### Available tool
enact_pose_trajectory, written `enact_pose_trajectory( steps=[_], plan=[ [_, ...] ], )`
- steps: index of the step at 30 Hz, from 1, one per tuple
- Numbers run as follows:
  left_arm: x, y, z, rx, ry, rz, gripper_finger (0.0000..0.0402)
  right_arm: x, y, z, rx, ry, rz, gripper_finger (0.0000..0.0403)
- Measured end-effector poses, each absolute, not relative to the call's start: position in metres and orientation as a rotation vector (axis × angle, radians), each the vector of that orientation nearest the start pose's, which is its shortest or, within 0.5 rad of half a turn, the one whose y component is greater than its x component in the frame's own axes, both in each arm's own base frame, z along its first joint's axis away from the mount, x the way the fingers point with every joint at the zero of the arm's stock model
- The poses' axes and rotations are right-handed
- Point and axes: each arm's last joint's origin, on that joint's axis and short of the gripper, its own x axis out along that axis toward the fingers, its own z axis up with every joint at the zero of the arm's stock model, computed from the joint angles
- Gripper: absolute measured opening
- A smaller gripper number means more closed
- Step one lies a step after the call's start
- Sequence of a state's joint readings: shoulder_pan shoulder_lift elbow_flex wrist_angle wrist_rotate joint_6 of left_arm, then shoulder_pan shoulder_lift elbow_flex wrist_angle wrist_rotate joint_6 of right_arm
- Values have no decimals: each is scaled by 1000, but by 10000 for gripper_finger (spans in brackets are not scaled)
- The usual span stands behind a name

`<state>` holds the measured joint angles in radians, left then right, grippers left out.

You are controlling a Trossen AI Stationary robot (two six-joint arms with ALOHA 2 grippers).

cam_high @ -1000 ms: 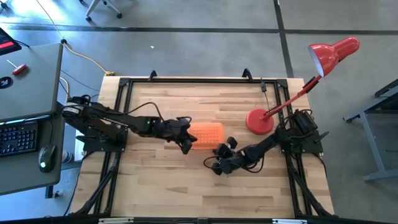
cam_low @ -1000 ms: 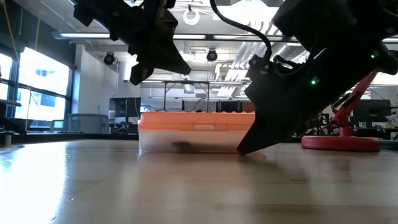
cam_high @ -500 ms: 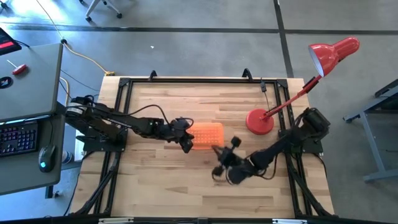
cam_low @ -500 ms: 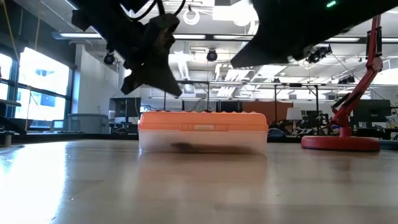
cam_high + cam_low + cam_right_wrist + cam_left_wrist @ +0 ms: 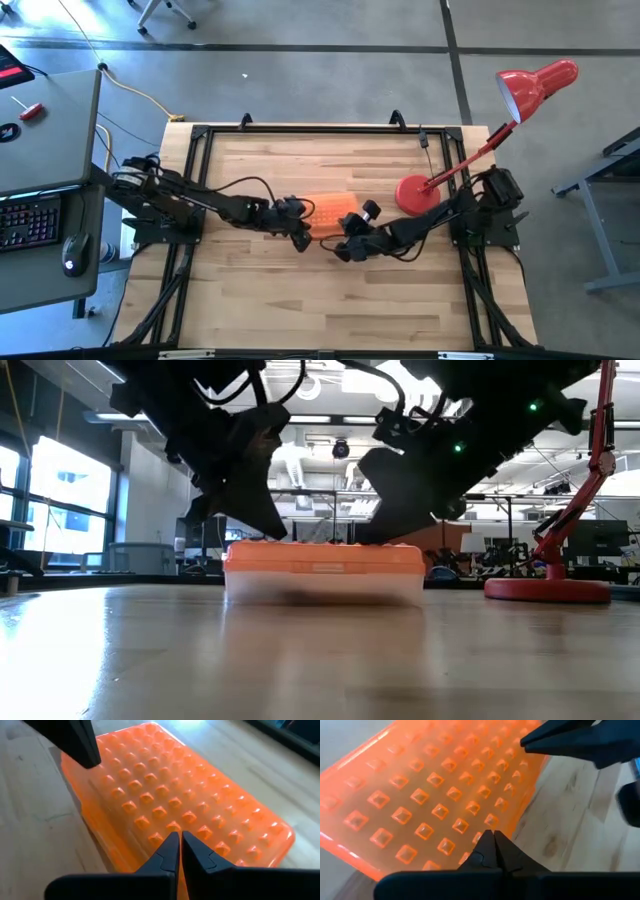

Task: Pick & place school supplies into a supply box
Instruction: Close the orange supply box, then return to Home Position

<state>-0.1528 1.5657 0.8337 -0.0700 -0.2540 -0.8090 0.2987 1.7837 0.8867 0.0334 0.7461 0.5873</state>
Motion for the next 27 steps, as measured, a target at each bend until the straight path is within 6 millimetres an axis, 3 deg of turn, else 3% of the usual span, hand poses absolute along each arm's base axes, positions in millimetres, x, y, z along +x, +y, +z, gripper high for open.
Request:
enact_pose_trajectory(
  steps=[6, 10, 14, 17, 20, 24, 27],
  plan=[
    [308, -39, 172, -603, 712, 421, 29, 326, 77, 139, 185, 618, -574, 0],
    [307, -39, 173, -598, 711, 421, 21, 326, 79, 143, 153, 602, -557, 0],
    [300, -39, 188, -554, 717, 348, 10, 322, 85, 163, 106, 567, -491, 0],
    [291, -38, 227, -525, 623, 296, 23, 315, 89, 204, 61, 471, -416, 0],
    [270, -34, 270, -451, 547, 282, 44, 294, 91, 245, -15, 386, -363, 0],
    [225, -34, 317, -295, 514, 270, 47, 249, 94, 298, -99, 282, -329, 0],
    [180, -37, 337, -193, 508, 202, 32, 207, 92, 318, -152, 275, -302, 0]
  ],
)
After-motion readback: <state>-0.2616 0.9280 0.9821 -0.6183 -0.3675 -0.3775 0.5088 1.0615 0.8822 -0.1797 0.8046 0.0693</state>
